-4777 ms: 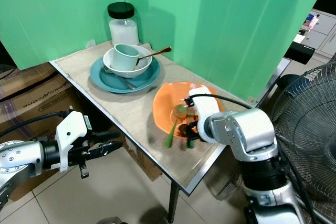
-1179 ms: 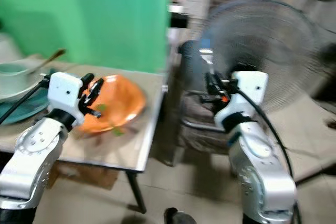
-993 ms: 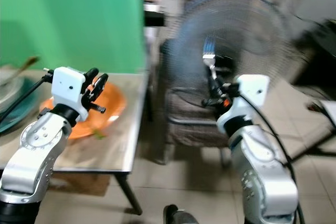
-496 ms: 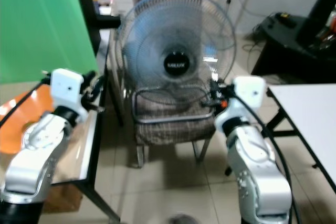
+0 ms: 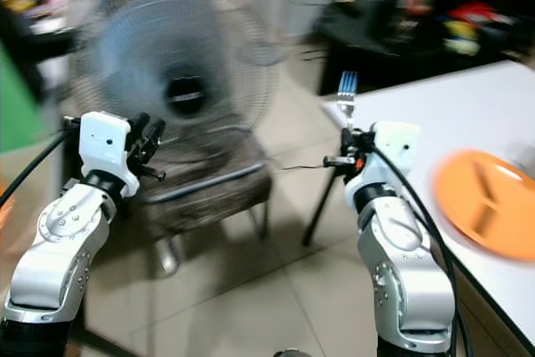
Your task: Setting the table
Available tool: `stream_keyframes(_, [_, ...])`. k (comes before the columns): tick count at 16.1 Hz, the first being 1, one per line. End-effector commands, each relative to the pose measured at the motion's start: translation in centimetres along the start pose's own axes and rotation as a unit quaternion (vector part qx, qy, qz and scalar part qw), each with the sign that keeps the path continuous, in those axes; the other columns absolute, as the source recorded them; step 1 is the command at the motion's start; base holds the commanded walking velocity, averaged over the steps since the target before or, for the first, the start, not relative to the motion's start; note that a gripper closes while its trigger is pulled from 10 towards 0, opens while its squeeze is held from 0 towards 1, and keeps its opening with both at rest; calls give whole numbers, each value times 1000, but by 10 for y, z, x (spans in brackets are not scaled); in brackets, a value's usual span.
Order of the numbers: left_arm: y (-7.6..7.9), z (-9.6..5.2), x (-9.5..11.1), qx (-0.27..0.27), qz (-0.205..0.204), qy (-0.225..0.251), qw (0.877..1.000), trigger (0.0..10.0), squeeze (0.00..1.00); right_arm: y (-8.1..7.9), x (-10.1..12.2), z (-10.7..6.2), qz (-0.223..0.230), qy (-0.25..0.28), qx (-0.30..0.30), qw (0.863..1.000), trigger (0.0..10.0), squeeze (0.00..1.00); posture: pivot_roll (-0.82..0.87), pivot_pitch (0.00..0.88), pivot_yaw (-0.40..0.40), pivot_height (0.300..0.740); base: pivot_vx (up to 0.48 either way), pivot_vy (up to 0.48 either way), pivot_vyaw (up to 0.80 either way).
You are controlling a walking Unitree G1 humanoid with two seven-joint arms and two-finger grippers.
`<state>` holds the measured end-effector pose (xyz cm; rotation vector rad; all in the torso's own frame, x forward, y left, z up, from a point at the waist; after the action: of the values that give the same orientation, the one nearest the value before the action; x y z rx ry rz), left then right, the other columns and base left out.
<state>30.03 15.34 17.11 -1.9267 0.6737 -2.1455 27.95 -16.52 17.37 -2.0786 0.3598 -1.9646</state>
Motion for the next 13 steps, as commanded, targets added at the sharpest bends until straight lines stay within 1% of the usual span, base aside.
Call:
stream_keyframes(1, [0,2,1,0,0,3,1000,10000,0,3,-1,-1,-5,-3,-9,1000,10000,0,33,0,-1,740,0,0,-775])
stream_keyframes(4, [4,3,1,-12,0,5,1000,10000,0,9,-4,-4,-4,-9,-34,999,10000,0,20,0,15,740,0,0,-779])
stream_keyframes(5, [6,4,3,-17,2,7,1000,10000,0,12,-5,-5,-1,-10,-43,999,10000,0,18,0,18,740,0,244,-781])
stream_keyframes(7, [5,6,2,-19,6,5,1000,10000,0,14,-5,-6,3,-13,-53,999,10000,0,17,0,22,740,0,375,-778])
stream_keyframes(13, [3,6,0,-18,13,3,1000,10000,0,10,-5,-7,5,-16,-53,998,10000,0,21,0,15,740,0,409,-780])
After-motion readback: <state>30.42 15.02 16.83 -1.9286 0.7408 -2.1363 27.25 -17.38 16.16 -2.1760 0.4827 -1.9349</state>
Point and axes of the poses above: a point about 5 cm out from each wrist's last joint towards the gripper, its own z axis pointing out of the wrist towards the gripper, its own x axis along the axis of the wrist's last joint, y = z × x, the point moved 2 cm from there along z, pointing out of the wrist towards the gripper, and after that the axes turned 15 degrees about z, right-handed, at the moved point
